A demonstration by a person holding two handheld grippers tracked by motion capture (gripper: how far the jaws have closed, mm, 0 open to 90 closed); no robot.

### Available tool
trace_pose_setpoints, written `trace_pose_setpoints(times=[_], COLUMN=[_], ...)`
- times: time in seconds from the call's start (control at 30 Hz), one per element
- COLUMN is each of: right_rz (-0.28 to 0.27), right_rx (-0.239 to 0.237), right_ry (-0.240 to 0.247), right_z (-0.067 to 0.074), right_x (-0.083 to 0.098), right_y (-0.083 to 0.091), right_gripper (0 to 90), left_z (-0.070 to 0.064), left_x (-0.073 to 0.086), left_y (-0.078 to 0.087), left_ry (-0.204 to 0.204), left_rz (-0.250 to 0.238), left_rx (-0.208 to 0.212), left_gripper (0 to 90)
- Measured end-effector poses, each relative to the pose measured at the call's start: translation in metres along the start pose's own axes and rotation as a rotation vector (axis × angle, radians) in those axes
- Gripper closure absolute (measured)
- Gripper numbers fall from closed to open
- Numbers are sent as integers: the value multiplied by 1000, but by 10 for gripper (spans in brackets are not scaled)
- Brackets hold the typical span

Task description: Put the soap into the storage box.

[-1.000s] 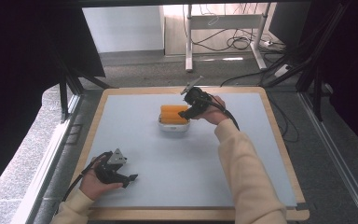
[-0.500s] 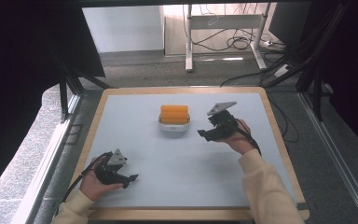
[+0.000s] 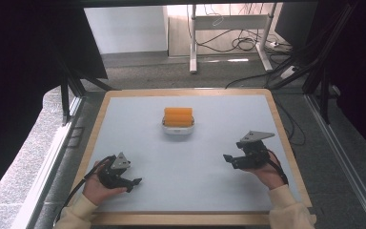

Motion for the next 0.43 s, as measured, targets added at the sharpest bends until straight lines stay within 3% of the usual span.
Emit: trace_pose_setpoints(times=[0.2,0.43], right_rz=[4,-24], right_rx=[18,43], right_ry=[-2,41], right_z=[-2,3], right_x=[7,5], right_y=[-5,-2], right_gripper=[255,232], left_z=[0,2], left_x=[0,-4], left_y=[1,-1], left_ry=[-12,22], left_rz=[5,-8], left_rx=[-4,0], left_gripper=[207,210])
Point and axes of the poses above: each handheld gripper's, and its own axes: y roughly backward along the jaws, x roughly out of its underside, z roughly to its left, the point moved 5 cm from there along -y, roughly forward along the jaws, and after that the axes turned 15 degrees about z, right-handed, at the moved point
